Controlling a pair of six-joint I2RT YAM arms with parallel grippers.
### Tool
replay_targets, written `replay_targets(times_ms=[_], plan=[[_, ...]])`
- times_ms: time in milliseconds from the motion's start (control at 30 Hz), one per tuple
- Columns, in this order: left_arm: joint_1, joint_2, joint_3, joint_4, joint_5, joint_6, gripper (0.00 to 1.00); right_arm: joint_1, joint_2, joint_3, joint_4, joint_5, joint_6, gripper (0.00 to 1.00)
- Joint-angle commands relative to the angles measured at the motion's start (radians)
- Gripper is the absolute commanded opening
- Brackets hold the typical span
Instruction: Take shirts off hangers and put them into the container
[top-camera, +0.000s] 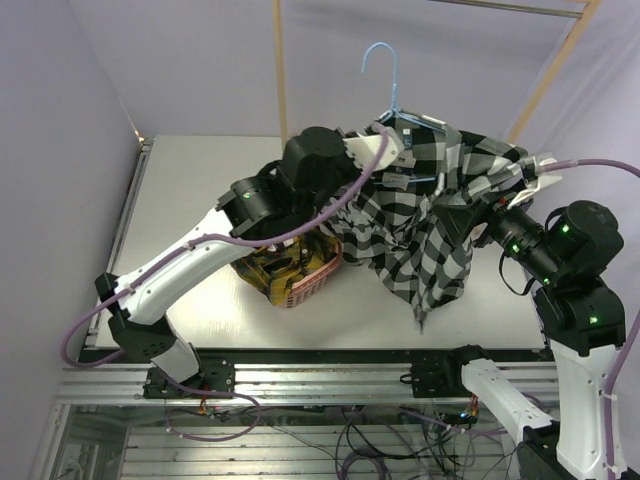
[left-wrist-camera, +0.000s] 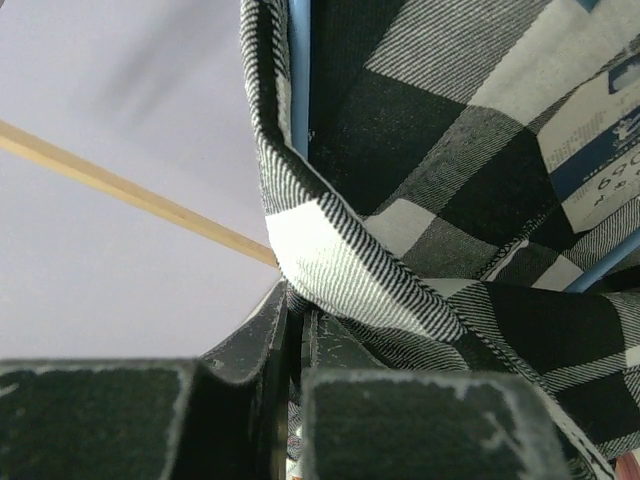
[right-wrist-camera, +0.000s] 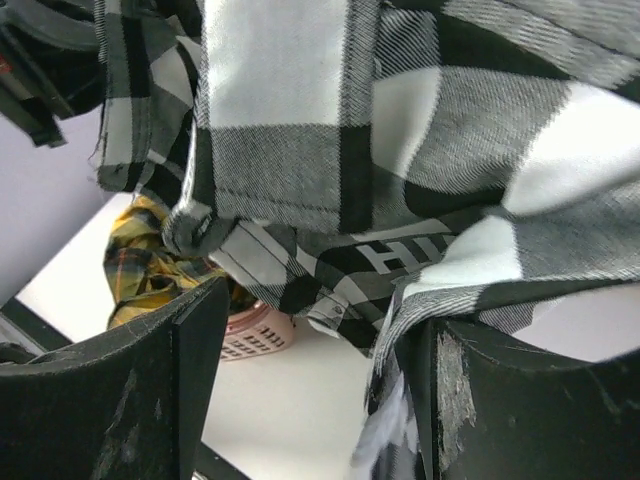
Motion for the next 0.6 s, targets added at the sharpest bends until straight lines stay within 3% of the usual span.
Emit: replay_targets(times_ms=[0, 167, 300, 400, 567], plan=[[-0.079, 0.060, 0.103, -0.011, -0.160, 0.045, 0.07, -0.003, -0.014, 0.000, -0.042, 0.179, -0.015, 0.68], [-0.102, 0.038, 0.039, 0.065, -0.206, 0.046, 0.07, -0.003, 0.022, 0.109, -0.206, 0.651, 0.005, 0.69], [-0.102, 0.021, 0.009, 0.131, -0.292, 0.057, 0.07, -0.003, -0.016, 0.122, -0.211, 0.745, 0.028, 0.69], [-0.102, 0.037, 0.053, 0.120, -0.300, 0.057, 0.07, -0.004, -0.043, 0.111, -0.175, 0.651, 0.008, 0.68], [-0.102, 0.072, 0.149, 0.046, -0.292, 0.039, 0.07, -0.002, -0.078, -0.008, -0.065, 0.218, -0.018, 0.67]])
